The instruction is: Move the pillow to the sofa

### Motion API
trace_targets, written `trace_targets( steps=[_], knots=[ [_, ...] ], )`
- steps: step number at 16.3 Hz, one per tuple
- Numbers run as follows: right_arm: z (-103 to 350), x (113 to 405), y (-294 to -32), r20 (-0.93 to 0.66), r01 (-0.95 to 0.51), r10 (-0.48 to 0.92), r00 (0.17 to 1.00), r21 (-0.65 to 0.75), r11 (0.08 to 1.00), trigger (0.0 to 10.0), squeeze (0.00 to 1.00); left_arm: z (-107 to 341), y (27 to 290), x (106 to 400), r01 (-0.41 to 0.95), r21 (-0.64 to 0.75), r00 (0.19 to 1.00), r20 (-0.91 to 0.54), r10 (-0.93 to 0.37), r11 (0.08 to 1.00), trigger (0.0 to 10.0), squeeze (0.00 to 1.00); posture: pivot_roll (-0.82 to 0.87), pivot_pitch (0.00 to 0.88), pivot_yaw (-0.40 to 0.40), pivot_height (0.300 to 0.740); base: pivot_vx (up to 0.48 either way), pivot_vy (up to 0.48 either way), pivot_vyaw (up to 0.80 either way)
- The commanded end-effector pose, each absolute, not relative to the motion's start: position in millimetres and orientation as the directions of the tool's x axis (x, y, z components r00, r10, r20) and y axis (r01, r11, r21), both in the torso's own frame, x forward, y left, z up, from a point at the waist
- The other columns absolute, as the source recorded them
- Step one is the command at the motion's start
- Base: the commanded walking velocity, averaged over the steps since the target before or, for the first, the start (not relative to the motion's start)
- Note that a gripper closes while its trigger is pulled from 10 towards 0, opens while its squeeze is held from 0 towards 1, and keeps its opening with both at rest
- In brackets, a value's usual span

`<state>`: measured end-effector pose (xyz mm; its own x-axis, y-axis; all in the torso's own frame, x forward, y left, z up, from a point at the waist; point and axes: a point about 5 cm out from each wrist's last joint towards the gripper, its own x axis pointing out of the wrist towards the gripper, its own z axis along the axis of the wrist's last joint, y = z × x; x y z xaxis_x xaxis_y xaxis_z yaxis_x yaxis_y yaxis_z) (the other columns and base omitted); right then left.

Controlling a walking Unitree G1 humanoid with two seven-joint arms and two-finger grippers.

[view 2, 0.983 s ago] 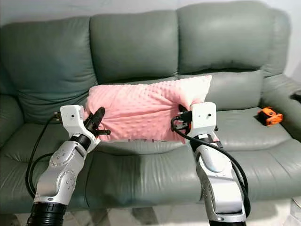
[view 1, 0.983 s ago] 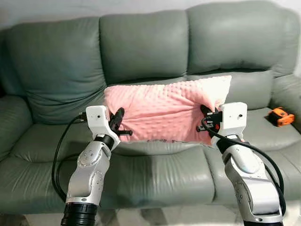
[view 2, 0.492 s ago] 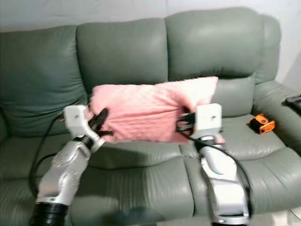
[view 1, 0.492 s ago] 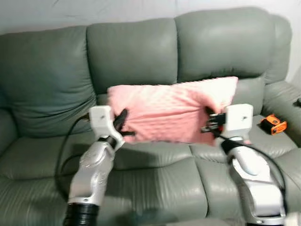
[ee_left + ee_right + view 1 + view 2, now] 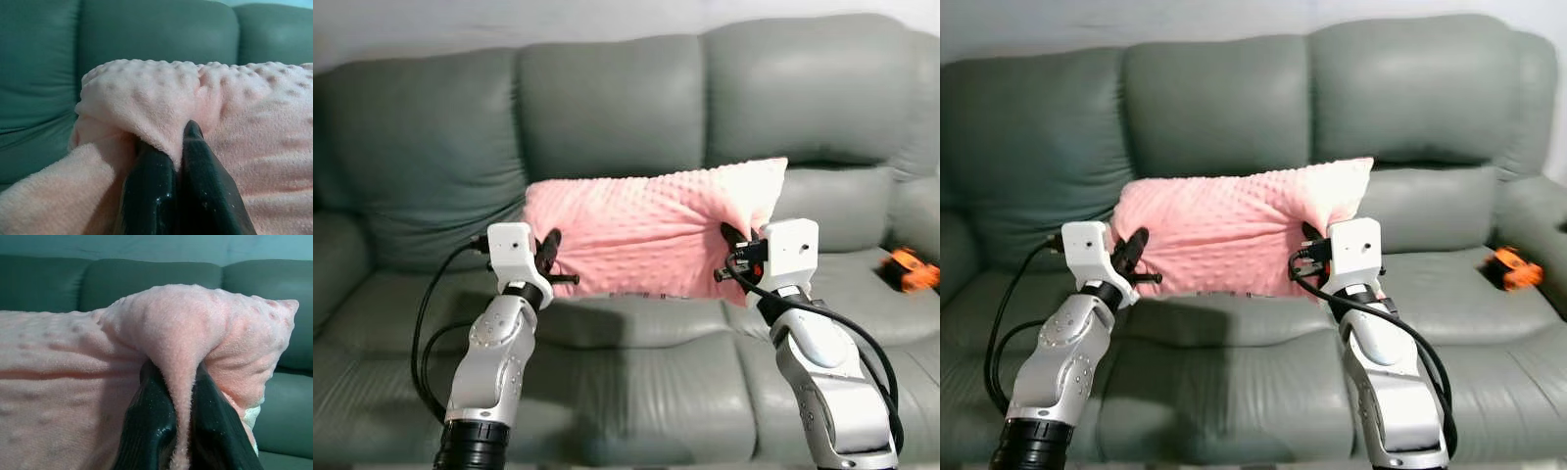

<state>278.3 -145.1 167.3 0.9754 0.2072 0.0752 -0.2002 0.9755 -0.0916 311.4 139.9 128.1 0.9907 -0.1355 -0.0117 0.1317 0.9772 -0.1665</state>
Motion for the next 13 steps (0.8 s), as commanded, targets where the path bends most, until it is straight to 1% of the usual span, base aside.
trace_targets(
  steps=[1, 2, 7, 11, 13],
  knots=[
    [171.0, 278.9, -144.2, 0.101, -0.200, 0.209, 0.973, -0.094, 0.975, 10.0, 0.00, 127.4, 152.1, 310.6, 0.091, -0.140, 0.996, -0.013, -0.094, 0.986, 10.0, 0.00, -0.16, 0.003, 0.073, 0.740, 0.000, 0.000, 0.73],
    [169.9, 279.5, -143.5, 0.100, -0.202, 0.211, 0.972, -0.093, 0.975, 10.0, 0.00, 126.1, 153.5, 309.5, 0.089, -0.133, 0.996, -0.016, -0.092, 0.987, 10.0, 0.00, -0.15, 0.003, 0.073, 0.740, 0.000, 0.000, 0.73],
    [167.7, 278.3, -144.0, 0.098, -0.187, 0.195, 0.976, -0.087, 0.979, 10.0, 0.00, 123.3, 153.0, 309.2, 0.095, -0.127, 0.995, -0.027, -0.100, 0.987, 10.0, 0.00, -0.15, 0.010, 0.082, 0.740, 0.000, 0.000, 0.00],
    [166.6, 278.7, -141.9, 0.101, -0.183, 0.191, 0.976, -0.078, 0.980, 10.0, 0.00, 123.0, 154.9, 308.3, 0.099, -0.112, 0.994, -0.030, -0.102, 0.989, 10.0, 0.00, -0.14, 0.014, 0.086, 0.740, 0.000, 0.000, 0.73],
    [166.8, 279.5, -141.8, 0.102, -0.178, 0.184, 0.978, -0.065, 0.982, 10.0, 0.00, 121.8, 155.8, 307.8, 0.099, -0.108, 0.994, -0.035, -0.104, 0.989, 10.0, 0.00, -0.14, 0.019, 0.089, 0.740, 0.000, 0.000, 0.00]
  ],
)
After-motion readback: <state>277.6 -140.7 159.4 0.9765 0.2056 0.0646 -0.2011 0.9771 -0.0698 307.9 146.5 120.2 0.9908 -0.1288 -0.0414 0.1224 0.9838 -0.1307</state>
